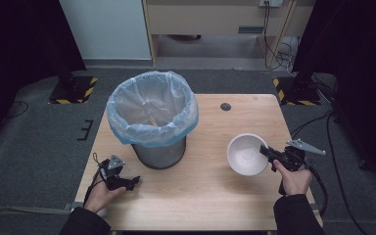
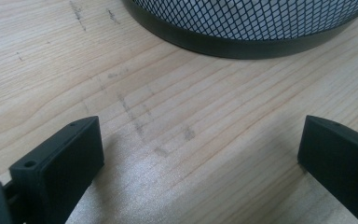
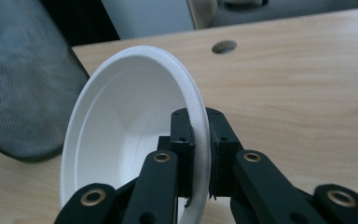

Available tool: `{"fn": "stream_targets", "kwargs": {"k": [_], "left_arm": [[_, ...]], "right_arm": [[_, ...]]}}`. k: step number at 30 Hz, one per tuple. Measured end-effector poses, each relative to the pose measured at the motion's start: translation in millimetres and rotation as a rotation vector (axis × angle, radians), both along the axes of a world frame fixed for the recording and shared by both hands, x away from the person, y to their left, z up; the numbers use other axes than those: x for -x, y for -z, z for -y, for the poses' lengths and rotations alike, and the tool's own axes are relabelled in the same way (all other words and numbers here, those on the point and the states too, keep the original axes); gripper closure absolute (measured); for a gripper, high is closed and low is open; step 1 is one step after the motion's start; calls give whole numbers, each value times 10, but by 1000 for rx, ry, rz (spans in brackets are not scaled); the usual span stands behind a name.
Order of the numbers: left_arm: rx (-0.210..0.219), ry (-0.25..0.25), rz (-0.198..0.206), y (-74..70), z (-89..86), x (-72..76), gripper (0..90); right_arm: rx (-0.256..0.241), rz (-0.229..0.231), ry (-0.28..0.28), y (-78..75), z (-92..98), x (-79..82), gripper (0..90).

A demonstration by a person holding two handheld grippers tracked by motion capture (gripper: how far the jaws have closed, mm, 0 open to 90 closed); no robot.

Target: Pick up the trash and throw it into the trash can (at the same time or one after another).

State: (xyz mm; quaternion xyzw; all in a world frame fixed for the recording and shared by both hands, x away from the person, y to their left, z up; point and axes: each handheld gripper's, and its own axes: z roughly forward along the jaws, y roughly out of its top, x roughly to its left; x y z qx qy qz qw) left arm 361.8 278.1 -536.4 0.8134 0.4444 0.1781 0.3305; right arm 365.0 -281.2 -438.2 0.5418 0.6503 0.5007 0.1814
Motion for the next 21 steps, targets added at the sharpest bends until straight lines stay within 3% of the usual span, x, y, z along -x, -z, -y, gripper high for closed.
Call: {"fn": "stream_targets", "kwargs": {"k": [14,21], "left_arm": [[0,2,0,0,1,-2,0],[0,2,0,0,2,-2,0]], "right_arm": [[-86,133,18,-290,21,82,834],[-101,191,43,-394,42,120,834]]}}
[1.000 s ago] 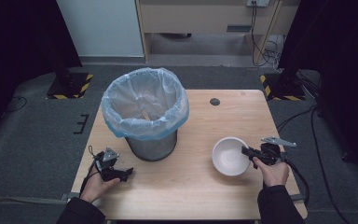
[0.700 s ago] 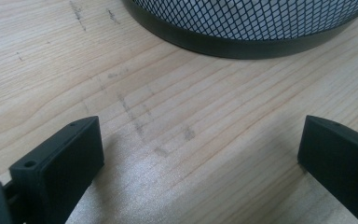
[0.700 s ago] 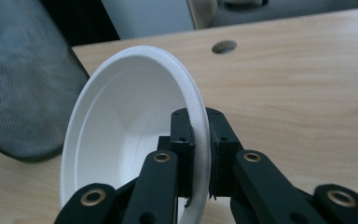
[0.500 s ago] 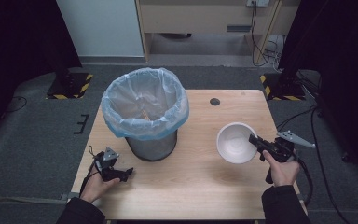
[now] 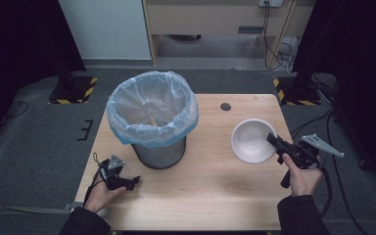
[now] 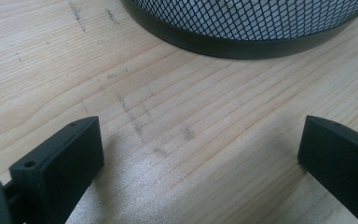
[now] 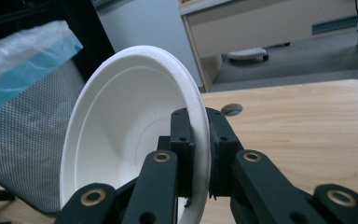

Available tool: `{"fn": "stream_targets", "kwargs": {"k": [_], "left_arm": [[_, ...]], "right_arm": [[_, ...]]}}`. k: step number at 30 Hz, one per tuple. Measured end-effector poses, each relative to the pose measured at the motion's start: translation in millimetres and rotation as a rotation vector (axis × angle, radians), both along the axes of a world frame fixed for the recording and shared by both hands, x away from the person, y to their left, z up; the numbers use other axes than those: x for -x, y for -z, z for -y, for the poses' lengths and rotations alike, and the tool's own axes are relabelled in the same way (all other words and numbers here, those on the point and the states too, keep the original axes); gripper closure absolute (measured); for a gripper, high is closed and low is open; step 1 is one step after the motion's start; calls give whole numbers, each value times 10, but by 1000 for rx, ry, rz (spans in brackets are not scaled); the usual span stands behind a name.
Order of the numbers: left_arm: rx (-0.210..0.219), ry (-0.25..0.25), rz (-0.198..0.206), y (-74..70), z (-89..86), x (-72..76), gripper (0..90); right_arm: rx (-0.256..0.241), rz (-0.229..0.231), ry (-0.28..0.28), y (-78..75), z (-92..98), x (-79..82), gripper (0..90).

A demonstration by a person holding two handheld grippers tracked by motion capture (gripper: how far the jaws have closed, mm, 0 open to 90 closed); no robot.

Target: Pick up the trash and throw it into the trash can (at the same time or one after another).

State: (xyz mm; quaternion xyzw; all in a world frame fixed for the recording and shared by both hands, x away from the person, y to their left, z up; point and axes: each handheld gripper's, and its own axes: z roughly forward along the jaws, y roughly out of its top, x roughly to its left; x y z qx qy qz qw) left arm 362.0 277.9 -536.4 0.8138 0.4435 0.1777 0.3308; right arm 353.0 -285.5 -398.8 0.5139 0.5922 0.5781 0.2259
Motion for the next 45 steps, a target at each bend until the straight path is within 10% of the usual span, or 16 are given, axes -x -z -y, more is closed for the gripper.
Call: {"fn": "stream_targets", "kwargs": {"k": [22,45], "left_arm": [[-1,0,0,0,0,1,0],[0,0,0,0,-1,1,0]], "right_arm": [[-94,181,34,-480,46,-8,834],[-133,308,7,-1166,-336,-243,835]]}}
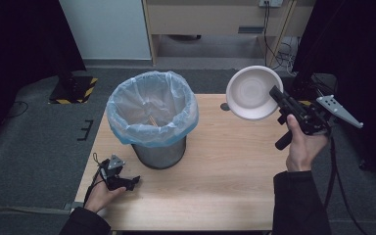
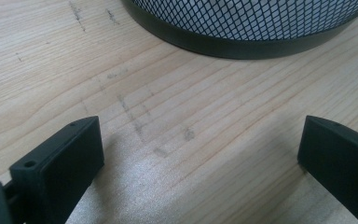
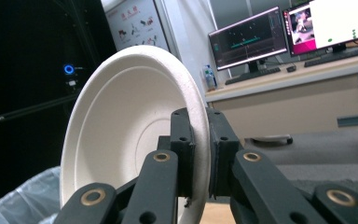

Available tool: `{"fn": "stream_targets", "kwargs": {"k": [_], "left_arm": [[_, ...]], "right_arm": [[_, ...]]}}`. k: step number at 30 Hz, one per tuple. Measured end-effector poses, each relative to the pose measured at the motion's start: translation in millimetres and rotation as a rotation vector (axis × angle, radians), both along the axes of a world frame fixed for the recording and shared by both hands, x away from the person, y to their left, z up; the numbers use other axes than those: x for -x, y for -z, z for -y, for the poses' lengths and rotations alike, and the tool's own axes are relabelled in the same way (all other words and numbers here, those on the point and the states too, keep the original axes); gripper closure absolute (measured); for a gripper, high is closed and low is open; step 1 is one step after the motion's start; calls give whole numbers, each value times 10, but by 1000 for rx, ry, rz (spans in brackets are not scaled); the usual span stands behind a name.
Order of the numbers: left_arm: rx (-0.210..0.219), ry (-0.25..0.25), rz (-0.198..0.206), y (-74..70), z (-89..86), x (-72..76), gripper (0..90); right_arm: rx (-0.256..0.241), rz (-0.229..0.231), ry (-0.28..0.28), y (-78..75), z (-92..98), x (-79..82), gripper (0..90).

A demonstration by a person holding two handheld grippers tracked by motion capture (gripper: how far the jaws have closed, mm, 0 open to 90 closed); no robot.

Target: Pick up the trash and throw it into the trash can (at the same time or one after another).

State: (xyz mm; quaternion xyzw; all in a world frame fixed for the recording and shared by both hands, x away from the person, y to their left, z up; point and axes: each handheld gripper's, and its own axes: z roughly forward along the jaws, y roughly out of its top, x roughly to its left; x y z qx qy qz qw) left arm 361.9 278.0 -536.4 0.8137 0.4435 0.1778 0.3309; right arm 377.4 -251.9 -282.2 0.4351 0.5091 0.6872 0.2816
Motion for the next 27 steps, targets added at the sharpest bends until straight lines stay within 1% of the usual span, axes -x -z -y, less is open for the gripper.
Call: {"fn": "stream_targets", "kwargs": {"k": [6,12,16,18,19,27], "left_arm": [[0,0,0,0,0,0,0],[-1,1,0,0,-1,0,0],[2,-1,1,1,1,0,0],[2,-1,1,1,1,-1,0],[2,-1,1,1,1,-1,0],[2,-1,1,1,0,-1,0]], "right_arm": [[11,27,-11,-205,-108,-26,834],[19,46,-14,-365,-228,-65,834],[18,52,-12,-442,-309,-111,835],[19,53,-10,-457,-333,-124,834],[23,52,-11,-485,-384,-154,835],[35,56,-42,-576,-623,-253,835]]}}
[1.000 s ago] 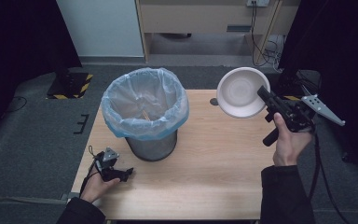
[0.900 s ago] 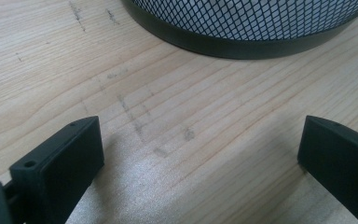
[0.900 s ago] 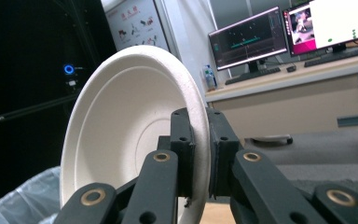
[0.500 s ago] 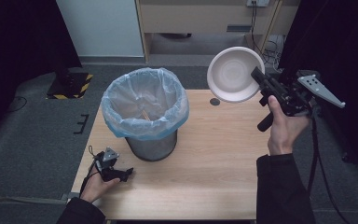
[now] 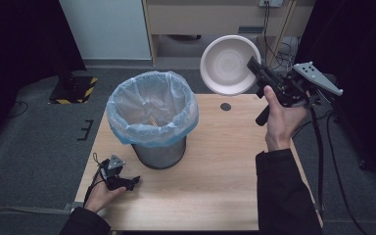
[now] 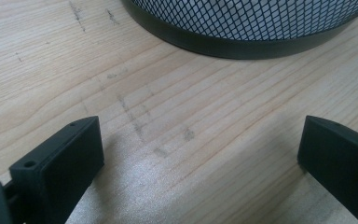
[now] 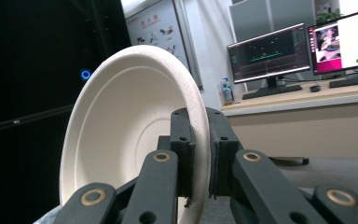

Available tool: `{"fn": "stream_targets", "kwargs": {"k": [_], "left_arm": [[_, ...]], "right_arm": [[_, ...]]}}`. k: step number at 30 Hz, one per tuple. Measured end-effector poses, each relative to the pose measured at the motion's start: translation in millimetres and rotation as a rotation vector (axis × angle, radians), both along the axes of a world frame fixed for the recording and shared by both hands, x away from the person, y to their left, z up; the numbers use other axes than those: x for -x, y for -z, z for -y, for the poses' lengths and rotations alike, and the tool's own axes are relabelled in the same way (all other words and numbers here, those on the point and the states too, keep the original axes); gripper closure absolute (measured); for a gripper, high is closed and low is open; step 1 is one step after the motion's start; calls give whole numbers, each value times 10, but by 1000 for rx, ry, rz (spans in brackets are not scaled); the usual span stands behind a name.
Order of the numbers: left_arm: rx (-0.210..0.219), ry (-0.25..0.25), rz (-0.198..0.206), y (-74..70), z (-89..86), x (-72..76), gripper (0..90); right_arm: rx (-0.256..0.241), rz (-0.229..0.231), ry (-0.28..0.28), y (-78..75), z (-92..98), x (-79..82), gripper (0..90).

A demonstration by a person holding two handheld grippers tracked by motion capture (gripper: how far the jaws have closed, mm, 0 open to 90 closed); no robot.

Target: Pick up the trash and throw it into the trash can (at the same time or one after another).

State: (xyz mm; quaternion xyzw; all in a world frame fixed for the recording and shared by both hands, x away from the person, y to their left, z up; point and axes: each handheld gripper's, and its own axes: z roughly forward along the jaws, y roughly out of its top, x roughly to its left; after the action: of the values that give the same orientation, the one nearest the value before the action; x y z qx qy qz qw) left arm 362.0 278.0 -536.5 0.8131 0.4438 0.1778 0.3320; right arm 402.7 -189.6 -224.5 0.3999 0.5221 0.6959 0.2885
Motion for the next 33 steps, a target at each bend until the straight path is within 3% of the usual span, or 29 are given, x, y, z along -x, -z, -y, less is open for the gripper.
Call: {"fn": "stream_targets", "kwargs": {"k": [12,33], "left_arm": [[0,0,0,0,0,0,0],[0,0,-1,-1,-1,0,0]], "right_arm": [[30,-5,-36,-64,-380,-151,835],[74,-33,-100,24,-1032,-359,835]]}}
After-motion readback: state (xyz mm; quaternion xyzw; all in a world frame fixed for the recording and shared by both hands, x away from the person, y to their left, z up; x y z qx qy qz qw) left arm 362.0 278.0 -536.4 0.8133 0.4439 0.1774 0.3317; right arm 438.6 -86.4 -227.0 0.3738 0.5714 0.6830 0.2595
